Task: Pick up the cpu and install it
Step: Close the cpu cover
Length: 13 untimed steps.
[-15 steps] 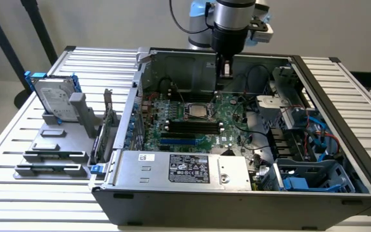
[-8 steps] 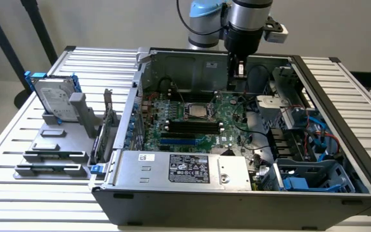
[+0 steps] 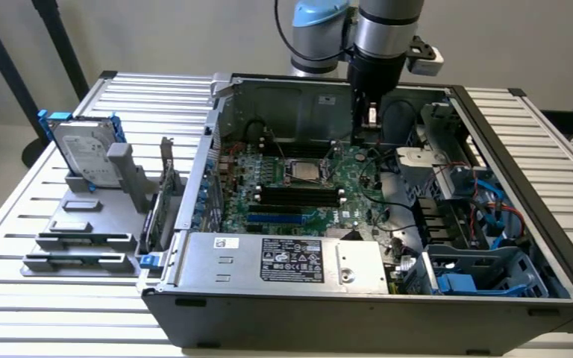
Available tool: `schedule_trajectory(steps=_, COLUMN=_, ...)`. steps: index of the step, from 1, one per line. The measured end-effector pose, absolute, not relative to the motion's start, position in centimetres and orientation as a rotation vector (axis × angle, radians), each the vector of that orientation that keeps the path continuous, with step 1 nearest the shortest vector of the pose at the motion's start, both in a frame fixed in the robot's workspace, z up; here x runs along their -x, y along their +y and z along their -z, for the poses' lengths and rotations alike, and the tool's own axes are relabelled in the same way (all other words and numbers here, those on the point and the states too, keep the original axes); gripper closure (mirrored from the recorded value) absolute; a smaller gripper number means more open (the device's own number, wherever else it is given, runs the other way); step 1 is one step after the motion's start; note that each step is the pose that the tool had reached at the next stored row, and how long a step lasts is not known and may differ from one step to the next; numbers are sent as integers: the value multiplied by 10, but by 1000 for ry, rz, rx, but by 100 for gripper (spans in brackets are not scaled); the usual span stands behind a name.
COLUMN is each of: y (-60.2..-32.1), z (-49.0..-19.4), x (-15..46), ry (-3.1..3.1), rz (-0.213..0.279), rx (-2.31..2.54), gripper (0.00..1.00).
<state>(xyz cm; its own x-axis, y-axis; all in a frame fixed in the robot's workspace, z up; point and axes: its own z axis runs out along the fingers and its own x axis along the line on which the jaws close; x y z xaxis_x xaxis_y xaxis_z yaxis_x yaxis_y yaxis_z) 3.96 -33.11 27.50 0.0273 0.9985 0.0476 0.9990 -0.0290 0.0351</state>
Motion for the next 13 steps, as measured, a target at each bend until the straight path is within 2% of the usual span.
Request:
schedule_trajectory(steps=10, y=-332, z=-257, x=-38, ry=-2184, rz=91, rx=2245, gripper=89)
schedule_trajectory(steps=13, y=-332, z=-256, x=-35, ry=-2177, rz=77, rx=2239, gripper=89)
